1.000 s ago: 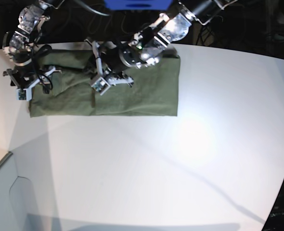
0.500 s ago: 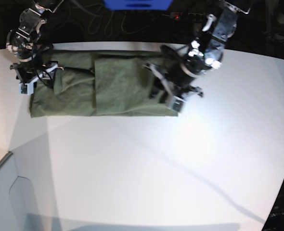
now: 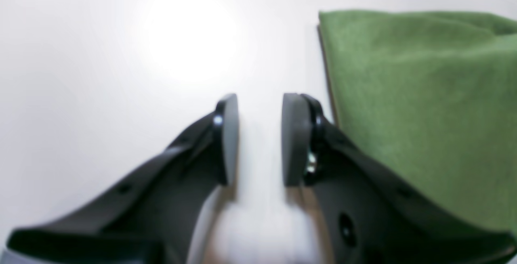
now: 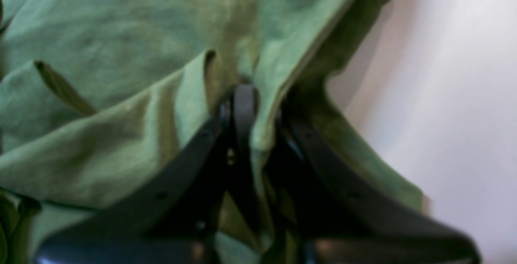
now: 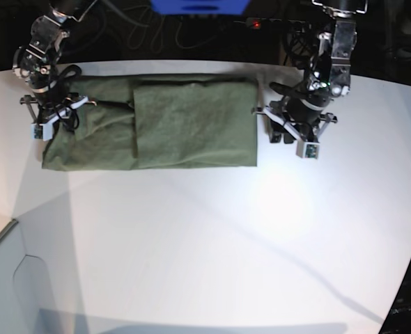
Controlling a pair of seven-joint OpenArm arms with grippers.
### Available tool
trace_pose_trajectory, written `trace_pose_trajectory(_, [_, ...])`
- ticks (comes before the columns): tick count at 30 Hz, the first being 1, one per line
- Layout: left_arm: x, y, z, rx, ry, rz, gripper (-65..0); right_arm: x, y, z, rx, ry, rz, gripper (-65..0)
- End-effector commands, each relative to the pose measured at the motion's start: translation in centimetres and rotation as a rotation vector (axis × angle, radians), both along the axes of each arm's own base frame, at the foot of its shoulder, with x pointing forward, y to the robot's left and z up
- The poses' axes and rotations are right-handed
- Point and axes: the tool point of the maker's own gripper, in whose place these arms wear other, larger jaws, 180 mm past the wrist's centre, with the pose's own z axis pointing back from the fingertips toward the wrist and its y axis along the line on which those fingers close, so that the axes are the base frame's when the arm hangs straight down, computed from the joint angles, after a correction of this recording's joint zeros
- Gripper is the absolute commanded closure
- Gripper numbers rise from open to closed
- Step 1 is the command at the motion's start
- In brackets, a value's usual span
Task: Layout the t-shirt on the table in an organized manner, then fold the t-shirt properly
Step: 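Release the folded section and lift the left gripper away, then lift the strip end with the right gripper and fold it over the middle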
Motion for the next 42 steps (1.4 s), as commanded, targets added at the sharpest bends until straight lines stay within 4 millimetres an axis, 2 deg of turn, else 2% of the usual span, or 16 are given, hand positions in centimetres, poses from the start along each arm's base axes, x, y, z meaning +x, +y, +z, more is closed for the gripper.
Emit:
trace_pose_trajectory(1, [1.0,-0.1,1.1,-0.009,-0.05,0.0,-17.8,-1.5,-0.2,-1.0,-0.031,0.095,0.031,0.0])
trace_pose_trajectory(4, [1.1,-0.1,1.2,-0.009,-0.051,0.0,-17.8,-0.6,-0.7,0.6,-0.067,0.052,0.031,0.0])
trace_pose_trajectory(9, [1.1,-0.2,1.2,-0.011,-0.051,-0.001,-17.8,1.4,0.5,4.8,-0.143,-0.05,0.08,0.0])
trace_pose_trajectory(17, [1.8,-1.8,0.6,-0.05,-0.032,0.007,-17.9,2.6,6.1,9.6,-0.208,-0.16,0.258,0.0])
trace_pose_trajectory(20, [2.0,-1.9,-0.4,-0.054,-0.007,0.009,-17.9,2.4,9.1,10.5,-0.203,-0.187,0.345,0.0])
trace_pose_trajectory(23, [1.8,-2.9,-1.2,-0.056,0.016,-0.019,-17.8,2.2,12.5,11.1,-0.179,-0.211,0.436,0.0])
trace_pose_trajectory(32, [1.6,-3.3,-1.3,-0.057,0.017,-0.028,-17.8,2.5,22.9,13.4,-0.07,-0.316,0.683,0.0])
trace_pose_trajectory(36, [1.6,-3.3,-1.3,-0.057,0.019,-0.028,-17.8,1.8,27.1,14.3,-0.02,-0.351,0.785,0.0])
trace_pose_trajectory(39, [1.4,-3.3,-1.4,-0.057,0.022,-0.028,-17.8,0.7,30.3,13.9,0.03,-0.346,0.867,0.0])
trace_pose_trajectory(42, [1.4,-3.3,-1.3,-0.057,0.02,-0.028,-17.8,0.8,31.8,12.6,0.053,-0.318,0.909,0.0])
